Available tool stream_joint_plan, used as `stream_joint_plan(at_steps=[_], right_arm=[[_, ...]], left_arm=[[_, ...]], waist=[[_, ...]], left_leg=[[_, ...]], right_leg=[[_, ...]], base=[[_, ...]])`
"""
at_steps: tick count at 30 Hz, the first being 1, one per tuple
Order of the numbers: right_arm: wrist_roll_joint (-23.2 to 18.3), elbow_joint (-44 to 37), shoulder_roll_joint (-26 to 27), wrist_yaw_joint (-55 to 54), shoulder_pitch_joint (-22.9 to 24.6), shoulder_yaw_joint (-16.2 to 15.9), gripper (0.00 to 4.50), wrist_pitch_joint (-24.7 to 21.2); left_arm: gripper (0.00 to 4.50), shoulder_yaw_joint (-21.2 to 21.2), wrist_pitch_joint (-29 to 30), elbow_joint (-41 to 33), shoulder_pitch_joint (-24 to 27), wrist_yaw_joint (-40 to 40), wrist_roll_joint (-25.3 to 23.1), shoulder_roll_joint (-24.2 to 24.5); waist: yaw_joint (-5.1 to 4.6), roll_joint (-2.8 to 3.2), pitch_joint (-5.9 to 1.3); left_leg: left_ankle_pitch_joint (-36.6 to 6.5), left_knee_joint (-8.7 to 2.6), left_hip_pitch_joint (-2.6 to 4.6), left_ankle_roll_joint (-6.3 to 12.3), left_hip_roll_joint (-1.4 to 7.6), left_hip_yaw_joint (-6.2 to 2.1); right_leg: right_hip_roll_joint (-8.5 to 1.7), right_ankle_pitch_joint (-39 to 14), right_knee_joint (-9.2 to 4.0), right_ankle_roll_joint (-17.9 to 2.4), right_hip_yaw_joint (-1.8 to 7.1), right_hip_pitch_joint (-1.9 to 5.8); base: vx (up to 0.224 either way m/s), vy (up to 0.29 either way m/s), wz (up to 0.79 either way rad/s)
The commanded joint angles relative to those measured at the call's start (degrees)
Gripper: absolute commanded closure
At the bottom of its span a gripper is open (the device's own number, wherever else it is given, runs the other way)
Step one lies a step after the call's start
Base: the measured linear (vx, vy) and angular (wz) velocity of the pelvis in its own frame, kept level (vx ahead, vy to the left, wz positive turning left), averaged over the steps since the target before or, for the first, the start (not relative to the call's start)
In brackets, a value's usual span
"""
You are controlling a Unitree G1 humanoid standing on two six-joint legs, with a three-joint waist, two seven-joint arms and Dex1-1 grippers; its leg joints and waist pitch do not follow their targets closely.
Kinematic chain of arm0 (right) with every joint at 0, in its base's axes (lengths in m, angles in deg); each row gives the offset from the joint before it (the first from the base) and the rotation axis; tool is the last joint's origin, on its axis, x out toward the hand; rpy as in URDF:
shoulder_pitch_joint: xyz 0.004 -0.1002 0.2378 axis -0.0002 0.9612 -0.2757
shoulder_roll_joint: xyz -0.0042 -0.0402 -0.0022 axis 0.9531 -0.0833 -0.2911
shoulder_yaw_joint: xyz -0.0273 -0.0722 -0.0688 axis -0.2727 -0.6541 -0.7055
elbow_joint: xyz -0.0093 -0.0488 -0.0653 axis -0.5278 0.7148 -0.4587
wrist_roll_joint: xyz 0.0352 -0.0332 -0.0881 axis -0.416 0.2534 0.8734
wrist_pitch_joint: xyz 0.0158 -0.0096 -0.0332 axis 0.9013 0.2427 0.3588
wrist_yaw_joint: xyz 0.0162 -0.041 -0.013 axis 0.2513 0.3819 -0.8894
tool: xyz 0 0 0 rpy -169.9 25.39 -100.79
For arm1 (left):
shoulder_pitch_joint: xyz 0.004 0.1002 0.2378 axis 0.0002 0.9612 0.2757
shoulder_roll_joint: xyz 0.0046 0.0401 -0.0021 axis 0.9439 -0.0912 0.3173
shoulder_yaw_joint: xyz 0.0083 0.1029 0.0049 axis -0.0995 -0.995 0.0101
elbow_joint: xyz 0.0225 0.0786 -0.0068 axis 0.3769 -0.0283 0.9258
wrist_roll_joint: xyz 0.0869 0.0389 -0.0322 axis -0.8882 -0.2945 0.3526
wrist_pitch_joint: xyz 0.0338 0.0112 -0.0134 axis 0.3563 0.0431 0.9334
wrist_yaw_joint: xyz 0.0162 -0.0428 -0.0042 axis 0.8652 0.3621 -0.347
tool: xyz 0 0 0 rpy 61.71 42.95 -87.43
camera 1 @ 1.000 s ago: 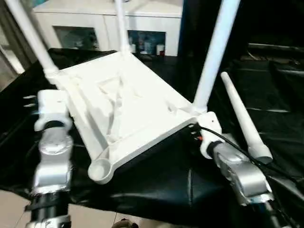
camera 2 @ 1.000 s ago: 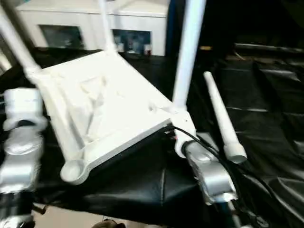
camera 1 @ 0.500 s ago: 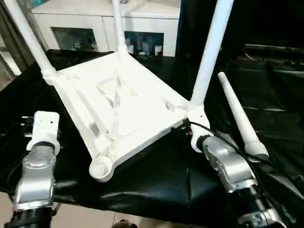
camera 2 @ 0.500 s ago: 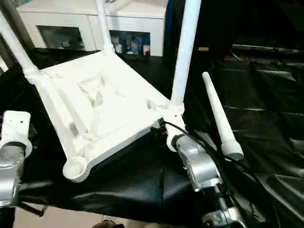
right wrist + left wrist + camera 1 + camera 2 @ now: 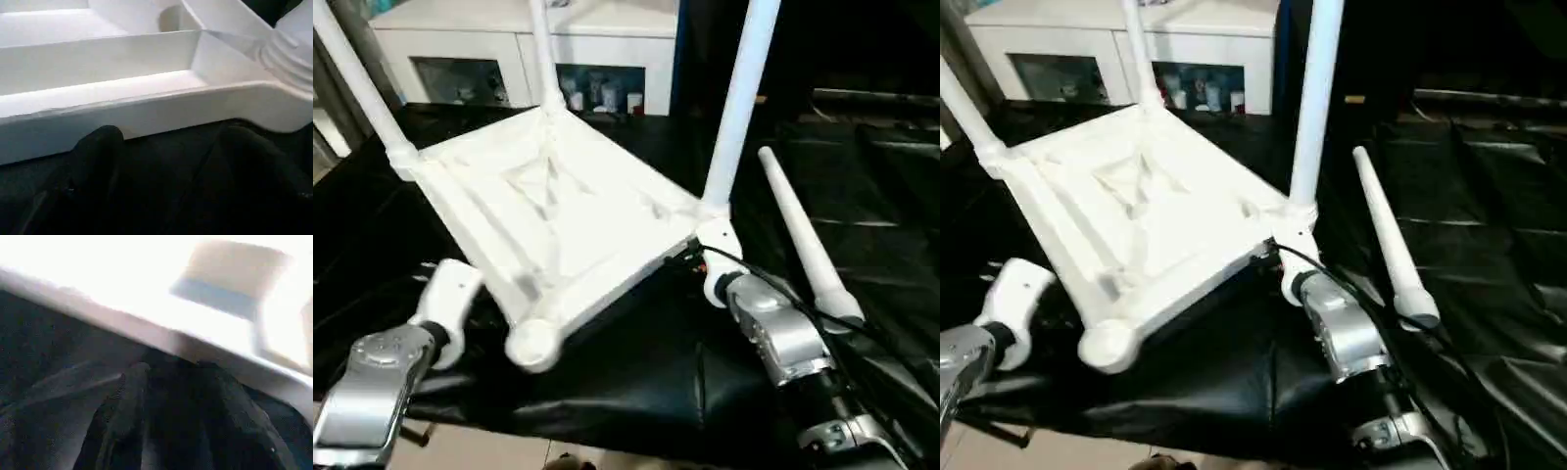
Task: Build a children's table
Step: Rotate table base, then pick table leg
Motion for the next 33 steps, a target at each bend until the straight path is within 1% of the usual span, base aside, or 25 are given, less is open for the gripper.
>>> stream_joint_plan(at_steps=[1, 3, 5, 7, 8, 9, 11, 12, 14, 15, 16, 17, 18, 19, 20, 21, 22, 23, 24, 25, 26, 27, 29, 31, 33], right_arm=[[-0.2, -0.1, 0.4, 0.2, -1.1, -0.3, 0.80, 0.9], [-0.3, -0.4, 0.4, 0.2, -1.0, -0.2, 0.80, 1.0], [-0.5, -2.0, 0.3, 0.1, -0.6, 0.2, 0.80, 0.3], [-0.5, -4.6, 0.1, -0.4, 0.0, 0.7, 0.80, -1.2], [0.3, -9.1, -0.6, -1.9, 1.0, 1.2, 0.80, -4.5], [0.5, -11.1, -0.9, -2.3, 1.5, 1.5, 0.80, -5.9], [0.6, -13.6, -1.3, -2.7, 2.1, 2.0, 0.80, -7.6], [1.2, -16.7, -1.7, -3.8, 2.8, 2.9, 0.80, -10.9], [2.8, -22.6, -3.3, -5.2, 3.9, 4.1, 0.80, -19.5], [3.1, -23.9, -3.8, -5.1, 4.1, 4.3, 0.80, -21.2], [3.2, -25.3, -4.5, -4.8, 4.5, 4.7, 0.80, -22.4], [3.2, -25.3, -4.5, -4.8, 4.5, 4.7, 0.80, -22.4], [3.2, -26.3, -5.0, -4.7, 4.8, 4.9, 0.80, -23.0], [3.0, -27.7, -5.6, -4.7, 4.9, 5.8, 0.80, -24.2], [2.8, -29.0, -6.1, -5.2, 4.8, 6.8, 0.80, -25.9], [2.2, -30.0, -6.3, -5.8, 4.6, 8.5, 0.80, -27.7], [1.9, -30.9, -6.7, -6.3, 4.3, 9.8, 0.63, -29.6], [1.6, -31.2, -6.9, -7.0, 3.8, 11.8, 0.53, -31.0], [1.6, -31.1, -7.0, -7.8, 3.2, 13.5, 0.47, -32.1], [1.6, -30.9, -7.5, -7.9, 2.6, 14.6, 0.47, -33.3], [1.5, -30.2, -8.3, -7.6, 1.8, 15.5, 0.47, -34.5], [1.6, -29.4, -9.2, -7.3, 1.0, 16.1, 0.35, -35.0], [1.3, -27.1, -10.8, -6.7, -0.7, 17.3, 0.21, -35.7], [0.7, -25.2, -12.0, -6.0, -2.2, 18.1, 0.06, -37.4], [0.4, -21.5, -14.4, -4.5, -4.3, 17.8, 0.03, -38.8]], left_arm=[[2.69, -4.3, -0.3, -3.2, 0.1, 4.8, 3.2, 0.2], [2.69, -6.2, -0.7, -3.5, -0.1, 6.8, 3.4, 0.6], [2.69, -7.6, -1.6, -2.4, -1.2, 7.8, 3.0, 0.6], [2.69, -8.7, -3.4, -0.3, -2.8, 7.4, 1.9, -0.3], [2.69, -9.3, -8.8, 3.7, -5.5, 3.6, -1.0, -3.0], [2.69, -9.3, -10.0, 5.1, -6.5, 2.2, -1.5, -4.1], [2.69, -9.5, -11.3, 6.9, -7.8, 0.5, -2.0, -5.4], [2.69, -10.4, -12.9, 8.8, -9.2, -0.4, -2.3, -6.9], [2.69, -12.8, -15.0, 11.8, -11.9, -1.4, -2.0, -10.5], [2.69, -13.5, -15.6, 12.5, -12.4, -1.4, -1.9, -11.3], [2.69, -14.6, -15.9, 13.3, -13.2, -1.5, -2.1, -12.3], [2.69, -14.6, -15.9, 13.3, -13.2, -1.5, -2.1, -12.3], [2.69, -15.4, -16.3, 13.8, -13.6, -1.5, -2.4, -12.9], [2.69, -16.2, -16.4, 13.8, -13.9, -1.5, -2.6, -13.6], [2.69, -16.6, -16.8, 13.7, -14.1, -1.3, -2.7, -14.3], [2.69, -16.9, -17.1, 13.2, -14.0, -0.8, -2.5, -14.7], [2.65, -17.1, -17.5, 12.7, -13.9, -0.4, -2.2, -14.8], [2.62, -17.3, -17.8, 11.8, -13.7, 0.3, -1.7, -14.6], [2.62, -17.4, -18.1, 10.7, -13.3, 1.3, -1.0, -14.3], [2.62, -17.5, -18.3, 9.7, -13.0, 2.2, -0.2, -14.1], [2.62, -17.5, -18.3, 8.7, -12.7, 3.1, 0.7, -13.9], [2.62, -17.5, -18.5, 7.9, -12.4, 4.0, 1.6, -13.7], [2.62, -17.1, -18.3, 6.3, -12.0, 5.2, 3.0, -13.2], [2.62, -16.7, -18.4, 5.5, -11.8, 6.0, 3.3, -12.6], [2.62, -16.1, -18.2, 3.8, -11.8, 7.2, 3.8, -11.2]], waist=[[-0.03, 0.76, -3.01], [-0.03, 0.77, -2.96], [-0.32, 0.27, -3.05], [-0.31, 0.12, -3.10], [-0.49, -0.39, -3.12], [-0.07, -0.08, -3.33], [-0.06, -0.07, -3.30], [-0.11, -0.29, -3.34], [-0.20, -0.05, -3.52], [0.12, -0.14, -3.77], [0.09, -0.41, -3.84], [0.09, -0.41, -3.84], [0.06, 0.08, -3.97], [-0.05, 0.34, -4.03], [-0.27, 0.09, -3.97], [-0.30, -0.27, -4.16], [-0.19, -0.17, -4.17], [-0.22, -0.48, -4.12], [-0.10, -0.32, -4.25], [-0.26, -0.58, -4.23], [-0.23, -0.58, -4.22], [-0.23, -0.62, -4.19], [-0.21, -0.59, -4.17], [-0.25, -0.75, -4.05], [-0.20, -0.78, -4.19]], left_leg=[[-17.8, -5.34, 1.80, -1.44, 5.89, -3.47], [-17.9, -5.35, 1.74, -1.68, 5.89, -3.41], [-17.1, -5.25, 1.57, -1.47, 5.70, -3.28], [-15.4, -5.11, 1.50, -0.70, 5.64, -3.26], [-14.8, -5.07, 1.37, -0.38, 5.54, -3.12], [-13.6, -4.85, 1.81, -0.27, 5.49, -3.09], [-13.8, -4.91, 1.93, -0.36, 5.55, -3.05], [-13.7, -5.10, 1.60, -0.53, 5.68, -3.24], [-13.8, -5.05, 1.97, -1.15, 5.66, -3.20], [-13.6, -4.89, 2.35, -1.53, 5.72, -3.12], [-12.7, -4.84, 1.78, -1.57, 5.57, -3.11], [-12.7, -4.84, 1.78, -1.57, 5.57, -3.11], [-12.1, -4.67, 1.54, -1.21, 5.52, -3.15], [-11.6, -4.53, 1.35, -0.88, 5.40, -3.17], [-11.4, -4.57, 1.37, -0.54, 5.42, -3.08], [-10.0, -4.35, 1.27, 0.01, 5.35, -3.06], [-9.0, -4.18, 1.25, 0.62, 5.30, -2.95], [-8.7, -4.18, 1.21, 0.85, 5.31, -2.93], [-7.7, -4.06, 1.18, 1.07, 5.26, -2.93], [-7.7, -4.04, 1.19, 1.25, 5.22, -2.83], [-7.6, -4.01, 1.28, 1.24, 5.24, -2.89], [-7.4, -3.96, 1.38, 1.31, 5.30, -2.74], [-7.5, -3.90, 1.39, 1.30, 5.23, -2.79], [-7.6, -3.79, 1.48, 1.49, 5.06, -2.53], [-7.2, -3.73, 1.46, 1.65, 4.96, -2.68]], right_leg=[[-6.61, -16.2, -4.47, -8.7, 4.95, 1.79], [-6.66, -16.0, -4.45, -8.8, 5.01, 1.81], [-6.76, -16.1, -4.45, -8.7, 5.06, 2.14], [-6.84, -17.2, -4.56, -8.1, 5.10, 2.32], [-6.65, -17.6, -4.67, -7.7, 5.08, 2.42], [-6.56, -18.0, -4.81, -6.3, 5.07, 2.22], [-6.50, -18.6, -4.97, -5.9, 5.09, 2.06], [-6.51, -19.5, -4.94, -5.1, 5.01, 2.37], [-6.23, -19.6, -4.99, -4.5, 5.01, 2.21], [-6.36, -18.7, -4.93, -4.5, 5.10, 2.03], [-6.62, -17.6, -4.71, -4.9, 5.12, 2.49], [-6.62, -17.6, -4.71, -4.9, 5.12, 2.49], [-6.73, -16.8, -4.62, -5.0, 5.13, 2.57], [-6.77, -16.1, -4.60, -5.1, 5.09, 2.73], [-6.53, -15.8, -4.83, -5.0, 5.10, 2.76], [-6.57, -14.3, -4.51, -5.5, 5.07, 3.01], [-6.60, -14.1, -4.50, -6.0, 5.04, 2.93], [-6.56, -14.3, -4.51, -6.1, 5.05, 2.98], [-6.54, -14.2, -4.34, -6.3, 4.95, 2.99], [-6.47, -14.6, -4.40, -6.5, 4.87, 2.97], [-6.48, -14.7, -4.27, -6.7, 4.85, 3.01], [-6.33, -14.8, -4.35, -6.8, 4.85, 2.83], [-6.48, -15.4, -4.24, -7.0, 4.79, 2.95], [-6.19, -16.5, -4.57, -6.5, 4.79, 2.79], [-6.30, -16.4, -4.30, -6.7, 4.67, 3.07]], base=[[0.000, 0.000, 0.00], [0.000, 0.000, 0.00], [0.000, 0.000, 0.00], [0.000, 0.000, 0.00], [0.000, 0.000, 0.00], [0.000, 0.000, 0.00], [0.000, 0.000, 0.00], [0.000, 0.000, 0.00], [0.000, 0.000, 0.00], [0.000, 0.000, 0.00], [0.000, 0.000, 0.00], [0.000, 0.000, 0.00], [0.000, 0.000, 0.00], [0.000, 0.000, 0.00], [0.000, 0.000, 0.00], [0.000, 0.000, 0.00], [0.000, 0.000, 0.00], [0.000, 0.000, 0.00], [0.000, 0.000, 0.00], [0.000, 0.000, 0.00], [0.000, 0.000, 0.00], [0.000, 0.000, 0.00], [0.000, 0.000, 0.00], [0.000, 0.000, 0.00], [0.000, 0.000, 0.00]])
